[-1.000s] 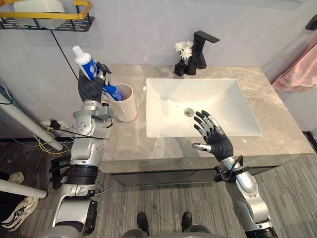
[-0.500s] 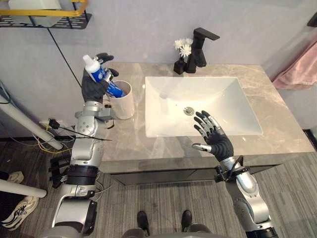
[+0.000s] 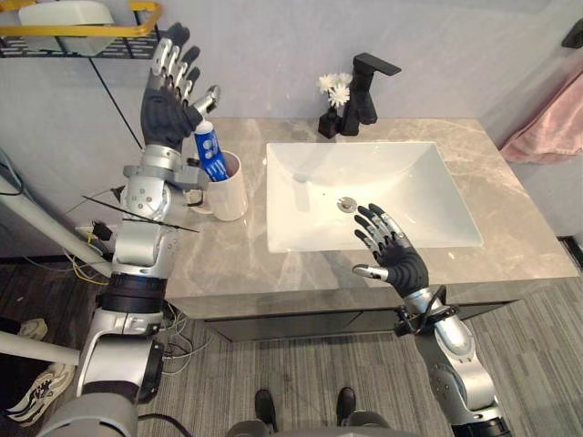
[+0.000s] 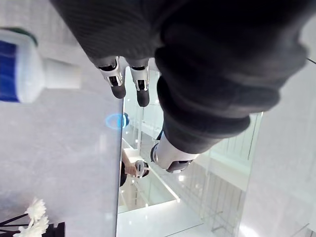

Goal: Organize washtable

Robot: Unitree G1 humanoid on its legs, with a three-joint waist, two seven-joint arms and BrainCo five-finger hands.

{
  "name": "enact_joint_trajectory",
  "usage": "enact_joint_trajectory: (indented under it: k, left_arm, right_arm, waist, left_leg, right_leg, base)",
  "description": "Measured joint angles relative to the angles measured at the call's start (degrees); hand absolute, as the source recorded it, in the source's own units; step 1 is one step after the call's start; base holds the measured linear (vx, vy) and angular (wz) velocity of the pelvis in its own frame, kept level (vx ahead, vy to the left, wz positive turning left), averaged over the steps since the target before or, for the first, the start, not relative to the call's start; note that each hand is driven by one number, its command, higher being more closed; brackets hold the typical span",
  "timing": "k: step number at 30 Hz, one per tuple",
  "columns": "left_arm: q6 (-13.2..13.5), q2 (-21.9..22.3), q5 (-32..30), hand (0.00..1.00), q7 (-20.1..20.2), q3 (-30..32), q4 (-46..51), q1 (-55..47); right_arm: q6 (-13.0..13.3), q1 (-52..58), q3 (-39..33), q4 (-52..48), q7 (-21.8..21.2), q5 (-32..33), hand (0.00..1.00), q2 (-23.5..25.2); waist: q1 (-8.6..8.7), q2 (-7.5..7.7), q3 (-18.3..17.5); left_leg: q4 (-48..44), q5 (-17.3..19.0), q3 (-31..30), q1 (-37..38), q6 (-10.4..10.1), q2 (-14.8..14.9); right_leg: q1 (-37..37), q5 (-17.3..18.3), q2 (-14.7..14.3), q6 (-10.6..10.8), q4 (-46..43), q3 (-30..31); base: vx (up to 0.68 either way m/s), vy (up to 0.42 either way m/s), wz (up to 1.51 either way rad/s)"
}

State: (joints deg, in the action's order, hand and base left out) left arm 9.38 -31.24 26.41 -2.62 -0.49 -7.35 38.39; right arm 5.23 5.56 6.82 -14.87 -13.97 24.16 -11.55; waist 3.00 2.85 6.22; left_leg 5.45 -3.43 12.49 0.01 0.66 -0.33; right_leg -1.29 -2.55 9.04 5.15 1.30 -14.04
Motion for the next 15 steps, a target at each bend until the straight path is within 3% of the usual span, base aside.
enact_joint_trajectory:
  k: [4,5,7,11,15]
  left_arm:
    - [0.6,-2.2,1.5,0.0,-0.1,0.1,0.5,2.2]
    - [1.1,-2.9,2.5,1.0,-0.2,0.4,2.0,2.3]
    - [1.8,-3.4,3.7,1.0,-0.1,1.5,6.9,1.6]
    - [3.8,-3.2,5.4,1.0,1.9,5.6,21.4,-10.2]
    - [2.6,1.9,7.0,1.0,5.9,7.1,30.0,-28.7]
  right_arm:
    - [0.0,0.2,0.1,0.0,0.0,0.0,0.0,0.0]
    - [0.0,0.4,0.1,0.0,0.0,0.0,0.0,0.0]
    - [0.0,1.3,0.1,0.0,0.0,0.0,0.0,0.0]
    - [0.0,1.9,-0.2,0.0,0.0,-0.1,0.0,0.0]
    - [0.0,3.8,-0.4,0.0,-0.1,-0.6,0.0,0.3]
  waist:
    - [-0.26,-0.43,-0.3]
    - [-0.33,-0.6,-0.3]
    - [-0.6,-0.82,-0.5]
    - [-0.62,-1.39,-0.8]
    - [-0.99,-2.04,-1.5]
  left_leg:
    - [0.0,0.0,-0.3,0.2,0.0,0.0]
    - [0.0,0.0,-0.4,0.2,0.0,-0.1]
    - [0.0,0.0,-0.9,0.2,0.0,-0.1]
    - [0.0,0.0,-1.6,0.3,0.0,-0.2]
    - [0.0,0.0,-2.0,0.6,0.0,-0.3]
  right_leg:
    - [0.1,0.0,0.0,0.0,0.1,-0.2]
    - [0.2,0.0,0.0,0.0,0.2,-0.3]
    - [0.5,0.0,0.1,0.0,0.4,-0.7]
    - [1.2,0.0,0.1,0.0,0.9,-1.6]
    - [1.8,0.2,0.2,0.0,1.0,-1.9]
  base:
    - [0.0,0.0,0.02]
    - [0.0,0.0,0.06]
    - [0.01,-0.002,0.11]
    - [0.01,-0.007,0.09]
    - [-0.01,-0.006,0.06]
